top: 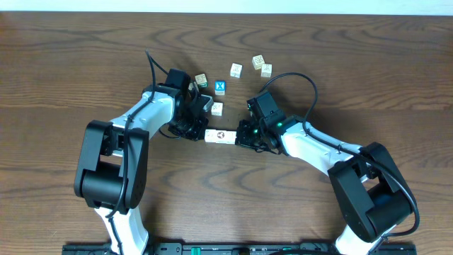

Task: Lift 3 blocks

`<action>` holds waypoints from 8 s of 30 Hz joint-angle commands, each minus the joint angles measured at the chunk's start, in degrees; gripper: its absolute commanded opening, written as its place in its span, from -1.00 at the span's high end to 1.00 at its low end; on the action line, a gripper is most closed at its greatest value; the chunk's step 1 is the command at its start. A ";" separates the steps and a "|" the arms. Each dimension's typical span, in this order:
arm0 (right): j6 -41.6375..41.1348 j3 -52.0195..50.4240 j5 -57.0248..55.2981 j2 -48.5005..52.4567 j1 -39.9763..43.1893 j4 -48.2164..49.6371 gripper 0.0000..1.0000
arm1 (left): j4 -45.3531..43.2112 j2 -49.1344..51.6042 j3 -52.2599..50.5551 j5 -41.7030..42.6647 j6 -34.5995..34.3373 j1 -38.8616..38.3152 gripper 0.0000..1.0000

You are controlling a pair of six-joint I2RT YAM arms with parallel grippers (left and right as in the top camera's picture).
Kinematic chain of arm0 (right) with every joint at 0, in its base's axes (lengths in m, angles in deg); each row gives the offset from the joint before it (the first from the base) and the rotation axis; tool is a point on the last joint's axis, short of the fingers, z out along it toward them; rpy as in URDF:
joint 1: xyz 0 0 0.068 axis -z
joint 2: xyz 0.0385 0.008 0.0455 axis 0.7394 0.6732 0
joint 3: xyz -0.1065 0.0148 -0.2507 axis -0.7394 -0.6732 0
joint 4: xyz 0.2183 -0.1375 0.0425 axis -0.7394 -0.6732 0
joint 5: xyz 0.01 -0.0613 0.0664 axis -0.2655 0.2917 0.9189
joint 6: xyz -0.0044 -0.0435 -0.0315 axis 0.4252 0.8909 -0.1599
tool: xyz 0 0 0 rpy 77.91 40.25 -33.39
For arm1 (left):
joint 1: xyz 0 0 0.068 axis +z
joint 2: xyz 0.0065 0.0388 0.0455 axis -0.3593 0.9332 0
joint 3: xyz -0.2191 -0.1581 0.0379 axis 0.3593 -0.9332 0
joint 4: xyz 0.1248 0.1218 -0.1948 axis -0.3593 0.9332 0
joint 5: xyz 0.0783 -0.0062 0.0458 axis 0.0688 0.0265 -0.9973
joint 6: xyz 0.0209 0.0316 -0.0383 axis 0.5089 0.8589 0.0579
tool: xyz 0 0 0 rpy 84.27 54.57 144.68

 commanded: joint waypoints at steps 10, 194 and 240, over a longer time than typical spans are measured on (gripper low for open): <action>2.62 1.36 6.82 0.46 -1.27 2.03 0.98 | 0.15 -4.17 -0.79 8.74 -0.44 -2.75 0.86; 13.51 4.46 7.58 -8.52 -0.83 -4.96 0.97 | 0.17 -9.33 1.57 8.31 -6.03 -4.72 0.85; 14.36 4.57 6.29 -12.09 -0.68 -6.67 0.97 | 0.17 -13.27 1.60 8.33 -7.96 -4.72 0.85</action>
